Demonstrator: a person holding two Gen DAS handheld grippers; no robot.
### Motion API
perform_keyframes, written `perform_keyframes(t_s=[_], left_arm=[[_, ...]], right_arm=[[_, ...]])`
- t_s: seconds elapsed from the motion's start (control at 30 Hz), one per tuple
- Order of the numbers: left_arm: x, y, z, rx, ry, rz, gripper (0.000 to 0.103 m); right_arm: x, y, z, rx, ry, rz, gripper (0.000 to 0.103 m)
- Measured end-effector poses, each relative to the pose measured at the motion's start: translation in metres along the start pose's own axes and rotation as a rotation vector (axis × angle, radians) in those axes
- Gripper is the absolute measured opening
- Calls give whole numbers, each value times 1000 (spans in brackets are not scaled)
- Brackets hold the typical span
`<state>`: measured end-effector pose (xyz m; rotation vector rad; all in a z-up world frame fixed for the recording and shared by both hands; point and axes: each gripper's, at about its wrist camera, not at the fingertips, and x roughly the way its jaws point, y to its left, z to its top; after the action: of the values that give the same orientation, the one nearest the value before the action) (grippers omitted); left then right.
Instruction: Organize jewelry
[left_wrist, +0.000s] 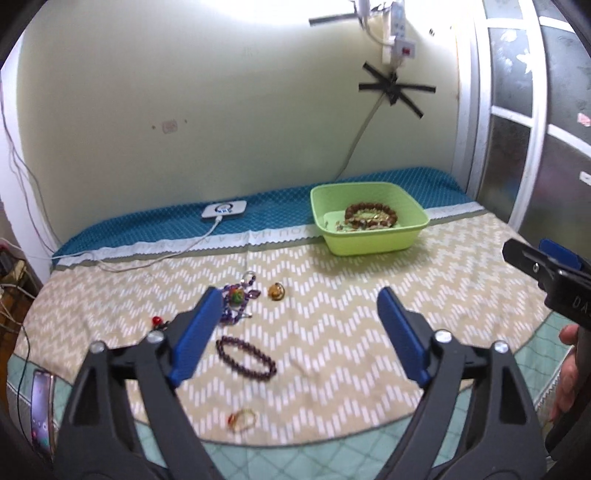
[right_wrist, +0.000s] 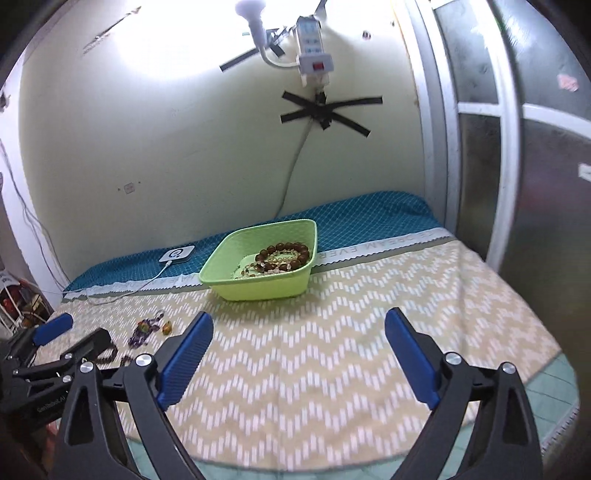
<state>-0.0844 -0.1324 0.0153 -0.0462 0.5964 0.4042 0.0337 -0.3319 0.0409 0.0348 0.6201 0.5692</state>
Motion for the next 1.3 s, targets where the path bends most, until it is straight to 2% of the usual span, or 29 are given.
perform_keyframes(t_s=[0.1,0.3,0.5,0.6,0.67,0.9,1.0,1.07,1.3], left_arm=[[-24,-6,-7,-11,-44,-21,88],[-84,-27,-12,11,-192,-33,97],[-123,-33,-18,22,-257,-65,97],[-135,-34,-21,31,-279,-82,97],[-139,-34,-21,35,-289,-87,97],[-135,-37,-21,44,-255,-109,97],[-127,-38,-22,47,-217,-84,97],[-121,-38,-24,48,-198,-66,97],[-106,-26,-27,12,-140,46,97]], right_arm=[[-27,-8,-5,13,-33,-41,75],[-86,-31,-10,75,-136,-148,80],[-105,-49,-11,169,-75,-183,80],[-112,-46,-10,154,-92,-204,80],[-112,-40,-7,109,-68,-229,80],[-117,-12,-8,-63,-91,-295,80],[-112,-5,-7,-93,-81,-298,80],[-108,-1,-8,-93,-75,-281,80],[-89,19,-5,-104,-53,-130,80]])
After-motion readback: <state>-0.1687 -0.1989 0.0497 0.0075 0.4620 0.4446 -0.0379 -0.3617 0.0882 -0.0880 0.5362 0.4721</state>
